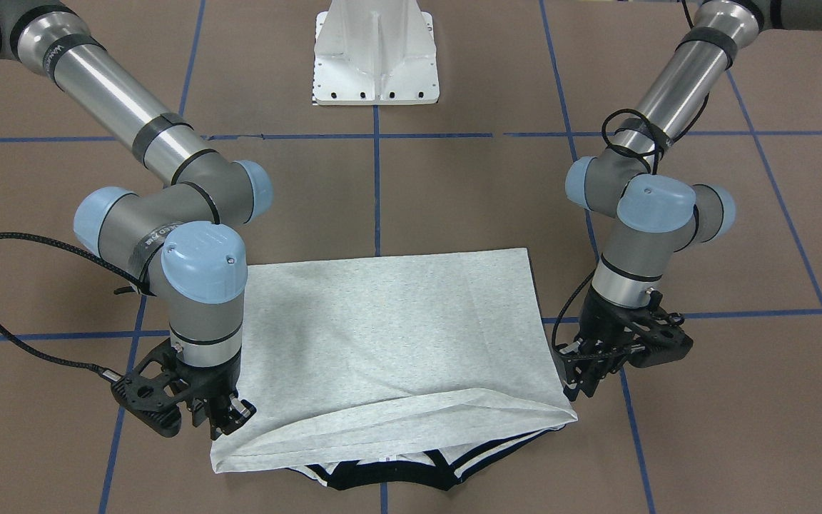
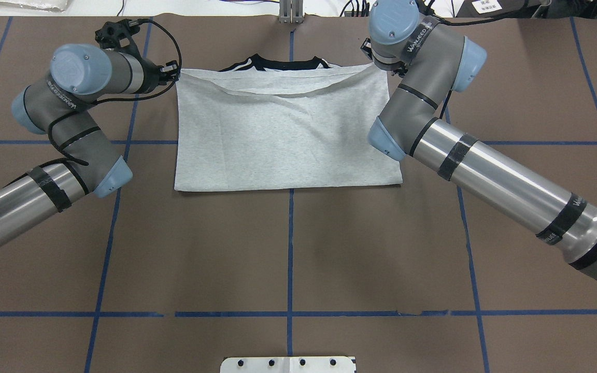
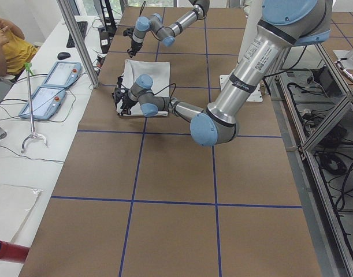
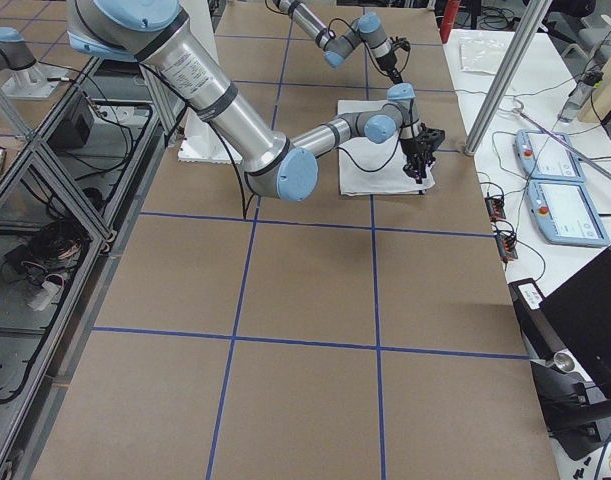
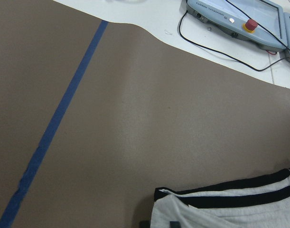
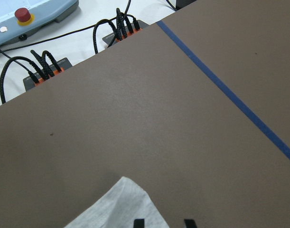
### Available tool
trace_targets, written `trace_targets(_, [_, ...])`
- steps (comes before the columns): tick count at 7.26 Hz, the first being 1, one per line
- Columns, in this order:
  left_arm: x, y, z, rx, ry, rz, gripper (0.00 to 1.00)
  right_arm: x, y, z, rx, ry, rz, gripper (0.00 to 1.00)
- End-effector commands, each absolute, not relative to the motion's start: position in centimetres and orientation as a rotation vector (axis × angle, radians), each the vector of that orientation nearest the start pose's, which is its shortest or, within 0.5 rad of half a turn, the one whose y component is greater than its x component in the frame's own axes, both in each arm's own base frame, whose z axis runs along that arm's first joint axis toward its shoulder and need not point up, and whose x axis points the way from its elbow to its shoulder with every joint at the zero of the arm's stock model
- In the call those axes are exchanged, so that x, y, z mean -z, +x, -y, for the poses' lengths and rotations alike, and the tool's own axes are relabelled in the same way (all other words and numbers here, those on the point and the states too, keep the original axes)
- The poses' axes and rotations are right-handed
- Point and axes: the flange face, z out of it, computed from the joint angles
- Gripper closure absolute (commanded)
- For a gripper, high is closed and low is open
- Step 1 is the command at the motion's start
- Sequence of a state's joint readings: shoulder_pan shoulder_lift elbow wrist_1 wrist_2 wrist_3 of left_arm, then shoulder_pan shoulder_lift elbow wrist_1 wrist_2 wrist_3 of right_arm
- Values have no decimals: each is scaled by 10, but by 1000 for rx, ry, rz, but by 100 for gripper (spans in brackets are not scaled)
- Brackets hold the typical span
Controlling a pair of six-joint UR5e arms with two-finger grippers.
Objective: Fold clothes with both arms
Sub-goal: 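Release the hem near the collar and raise both grippers away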
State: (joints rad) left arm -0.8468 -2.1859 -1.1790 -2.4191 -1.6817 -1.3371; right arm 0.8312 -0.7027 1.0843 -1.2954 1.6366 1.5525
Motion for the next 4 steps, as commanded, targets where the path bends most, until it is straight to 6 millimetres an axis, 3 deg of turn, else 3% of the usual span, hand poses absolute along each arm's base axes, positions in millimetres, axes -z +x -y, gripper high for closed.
trace_targets(1, [-382,392,665,487,497,-968,57,-322,-450,696,-762,202,696,58])
trace_targets(2, [-382,391,665,486,497,-968,56,-324,-438,675,-759,208,737,55])
trace_targets(4, [-378,391,666,484,499,-974,55,-332,-443,589,-754,141,828,48])
